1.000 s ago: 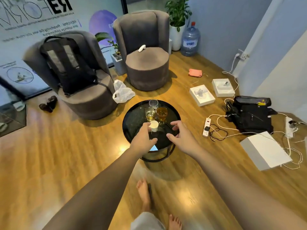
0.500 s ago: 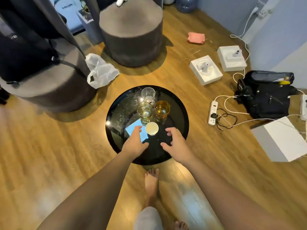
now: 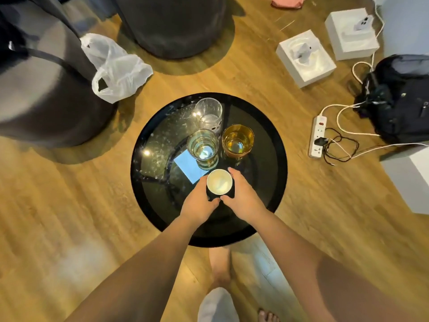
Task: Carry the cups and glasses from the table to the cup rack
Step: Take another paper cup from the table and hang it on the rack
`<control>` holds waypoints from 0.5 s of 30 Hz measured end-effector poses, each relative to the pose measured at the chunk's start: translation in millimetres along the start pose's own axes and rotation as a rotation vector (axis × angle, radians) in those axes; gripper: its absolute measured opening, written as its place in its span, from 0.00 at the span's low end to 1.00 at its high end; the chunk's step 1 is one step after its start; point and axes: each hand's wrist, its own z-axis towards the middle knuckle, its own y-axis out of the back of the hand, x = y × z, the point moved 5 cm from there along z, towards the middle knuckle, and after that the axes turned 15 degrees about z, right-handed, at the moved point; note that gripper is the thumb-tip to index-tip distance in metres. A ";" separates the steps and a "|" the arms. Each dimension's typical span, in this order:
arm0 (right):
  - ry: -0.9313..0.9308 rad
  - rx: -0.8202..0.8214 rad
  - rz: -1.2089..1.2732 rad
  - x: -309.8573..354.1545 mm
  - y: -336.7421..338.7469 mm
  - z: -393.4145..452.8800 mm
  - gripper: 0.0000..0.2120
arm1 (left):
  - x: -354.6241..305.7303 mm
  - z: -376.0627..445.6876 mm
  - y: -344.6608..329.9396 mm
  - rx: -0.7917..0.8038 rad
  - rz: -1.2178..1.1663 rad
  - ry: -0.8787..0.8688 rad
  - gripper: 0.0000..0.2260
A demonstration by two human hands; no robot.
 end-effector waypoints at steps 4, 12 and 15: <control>0.014 -0.016 0.065 6.3 3.6 1.3 0.31 | -12.8 -0.1 9.1 -0.021 -0.041 -0.050 0.27; 0.083 -0.141 0.177 78.1 75.7 -59.5 0.30 | -98.3 -40.8 72.0 -0.008 -0.177 -0.236 0.33; 0.149 -0.258 0.221 115.6 122.7 -102.2 0.28 | -157.4 -63.2 104.9 -0.035 -0.205 -0.300 0.33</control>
